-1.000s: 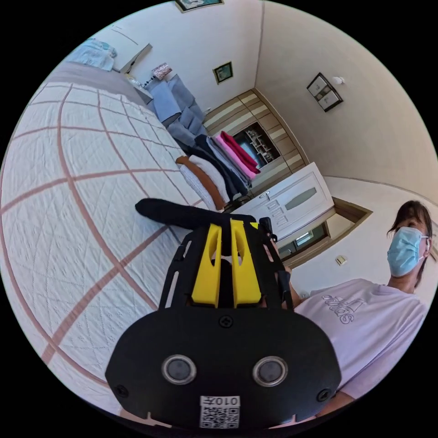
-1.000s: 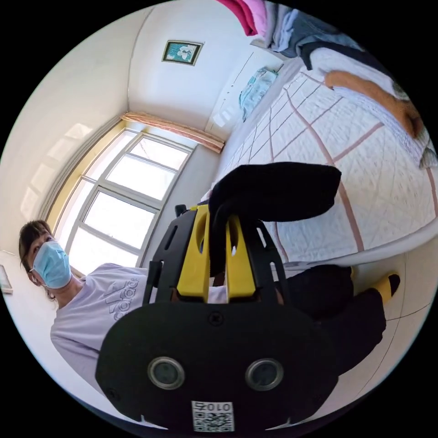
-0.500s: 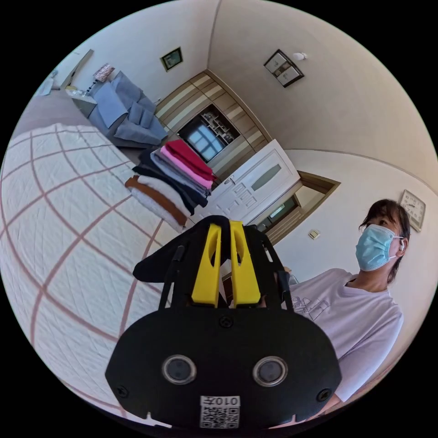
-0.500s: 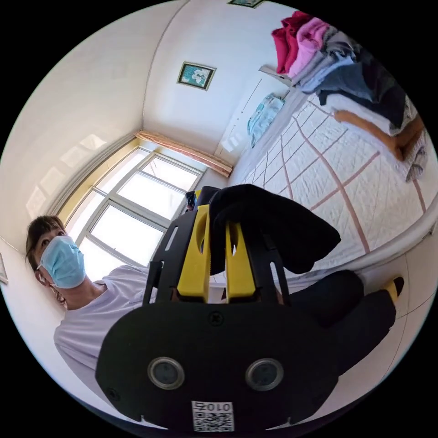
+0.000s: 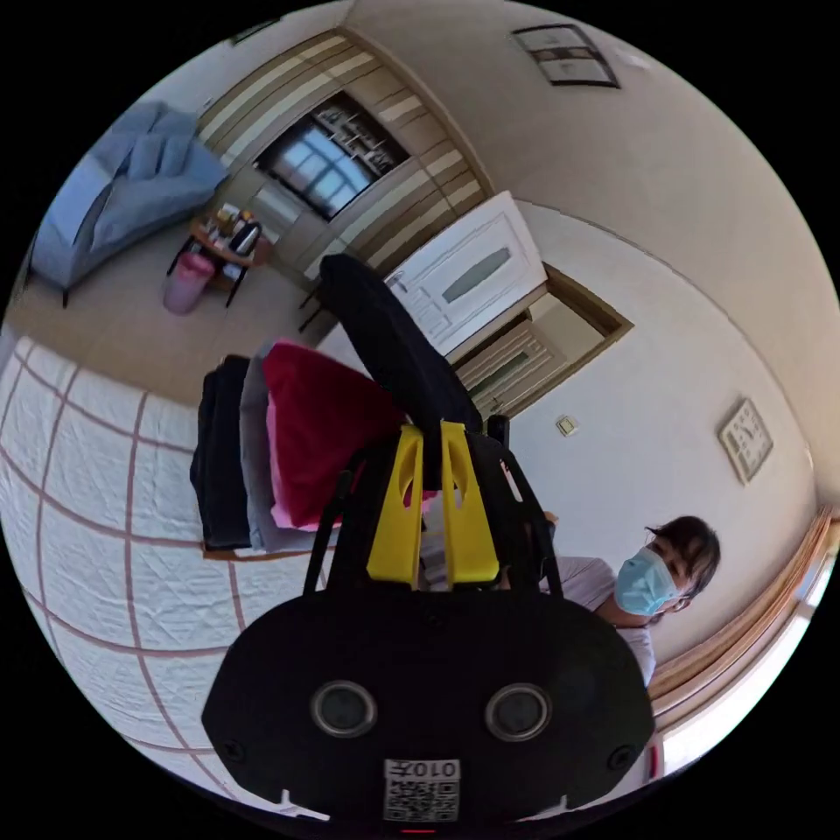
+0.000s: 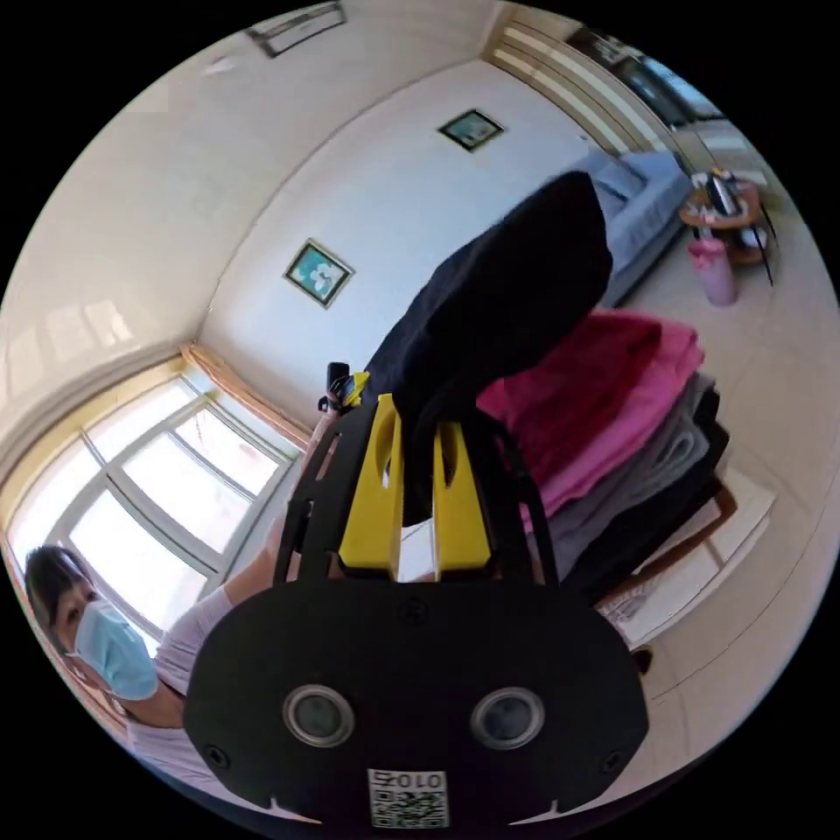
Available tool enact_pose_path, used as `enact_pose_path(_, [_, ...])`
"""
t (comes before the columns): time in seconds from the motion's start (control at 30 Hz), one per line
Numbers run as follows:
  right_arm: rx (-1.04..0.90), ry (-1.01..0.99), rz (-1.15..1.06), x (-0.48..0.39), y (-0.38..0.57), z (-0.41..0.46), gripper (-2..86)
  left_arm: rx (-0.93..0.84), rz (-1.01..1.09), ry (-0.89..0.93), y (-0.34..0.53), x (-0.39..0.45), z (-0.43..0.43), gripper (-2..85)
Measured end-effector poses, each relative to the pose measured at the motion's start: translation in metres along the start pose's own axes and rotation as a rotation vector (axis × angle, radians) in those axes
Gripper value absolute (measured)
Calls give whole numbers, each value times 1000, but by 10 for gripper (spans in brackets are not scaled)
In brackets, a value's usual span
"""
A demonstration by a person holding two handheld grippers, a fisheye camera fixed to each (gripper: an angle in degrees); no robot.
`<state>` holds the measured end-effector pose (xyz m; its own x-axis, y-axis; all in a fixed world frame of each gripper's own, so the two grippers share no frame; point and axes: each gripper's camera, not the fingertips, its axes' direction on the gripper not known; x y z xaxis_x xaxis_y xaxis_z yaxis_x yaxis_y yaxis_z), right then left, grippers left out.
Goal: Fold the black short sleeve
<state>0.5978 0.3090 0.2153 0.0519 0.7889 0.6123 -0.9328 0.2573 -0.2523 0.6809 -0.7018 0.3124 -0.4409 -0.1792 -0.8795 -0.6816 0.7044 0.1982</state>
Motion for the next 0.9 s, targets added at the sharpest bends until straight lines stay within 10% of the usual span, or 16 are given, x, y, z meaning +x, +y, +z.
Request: enact_pose_path(0.9, [57,-133,-14,-6,13,-40,47,154,9,-5,-15,-35,-5,31])
